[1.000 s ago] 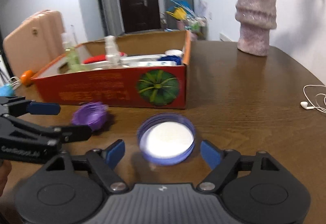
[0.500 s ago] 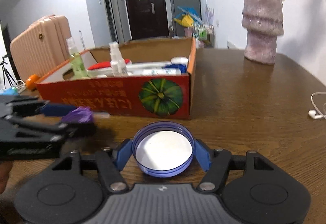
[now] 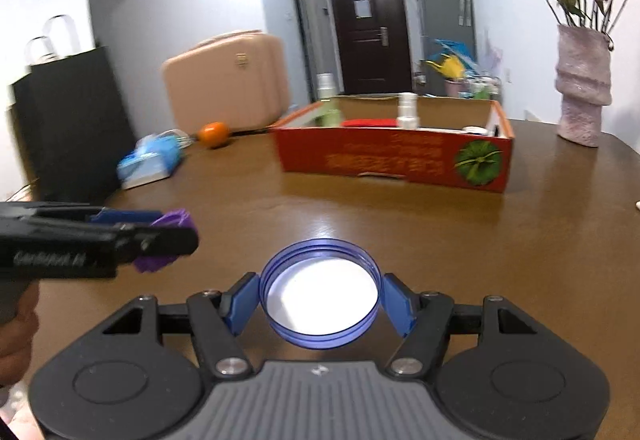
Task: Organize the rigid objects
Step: 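Grasp the blue-rimmed white lid with the right gripper while the left gripper grasps the purple cap, then carry the lid and purple cap into the box and open both grippers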
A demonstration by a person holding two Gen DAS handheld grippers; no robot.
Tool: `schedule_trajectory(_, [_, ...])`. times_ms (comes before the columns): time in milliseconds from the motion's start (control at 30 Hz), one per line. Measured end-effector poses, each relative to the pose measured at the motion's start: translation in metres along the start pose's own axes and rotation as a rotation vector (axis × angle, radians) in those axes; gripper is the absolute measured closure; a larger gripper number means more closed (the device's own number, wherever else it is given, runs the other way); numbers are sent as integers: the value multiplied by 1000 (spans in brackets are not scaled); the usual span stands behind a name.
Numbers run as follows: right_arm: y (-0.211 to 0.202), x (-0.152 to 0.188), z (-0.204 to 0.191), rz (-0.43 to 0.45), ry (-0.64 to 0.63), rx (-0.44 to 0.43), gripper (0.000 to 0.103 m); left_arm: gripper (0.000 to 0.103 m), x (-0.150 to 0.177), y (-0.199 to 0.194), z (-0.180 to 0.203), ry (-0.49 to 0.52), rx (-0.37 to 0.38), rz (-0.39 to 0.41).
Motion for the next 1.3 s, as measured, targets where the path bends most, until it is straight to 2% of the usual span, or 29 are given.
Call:
schedule_trajectory(67, [-20, 8, -12, 12, -18, -11, 37, 49, 8, -20, 5, -16, 10, 18])
schedule_trajectory(167, [-49, 16, -23, 39, -30, -14, 37, 49, 16, -49, 15, 19, -12, 45])
schedule_trajectory(267, [-74, 21, -27, 69, -25, 5, 37, 49, 18, -69, 24, 32, 3, 81])
schedule_trajectory(400, [-101, 28, -27, 98, -18, 33, 37, 49, 24, -87, 36, 52, 12, 113])
schedule_trajectory(633, [-121, 38, -25, 117, -2, 55, 37, 48, 34, -105, 45, 52, 23, 138])
schedule_trajectory(833, [-111, 34, -23, 113, 3, 48, 37, 48, 29, -95, 40, 51, 24, 136])
schedule_trajectory(1000, [-92, 16, -20, 112, 4, 38, 37, 48, 9, -76, 28, 51, 35, 136])
schedule_trajectory(1133, [-62, -15, -12, 104, 14, 6, 37, 48, -24, -49, 12, 76, 68, 140])
schedule_trajectory(1300, [-6, -69, 3, 90, 18, -25, 37, 49, -82, 12, -23, 105, 78, 86])
Point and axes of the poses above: each gripper's, at about its wrist camera, not at the fingertips, and y roughly the way its jaws point, z to its right, x to its underside, the point moved 6 cm from there along y, roughly the way its jaws point, and after that the axes turned 15 degrees about x, right-handed, at the moved point
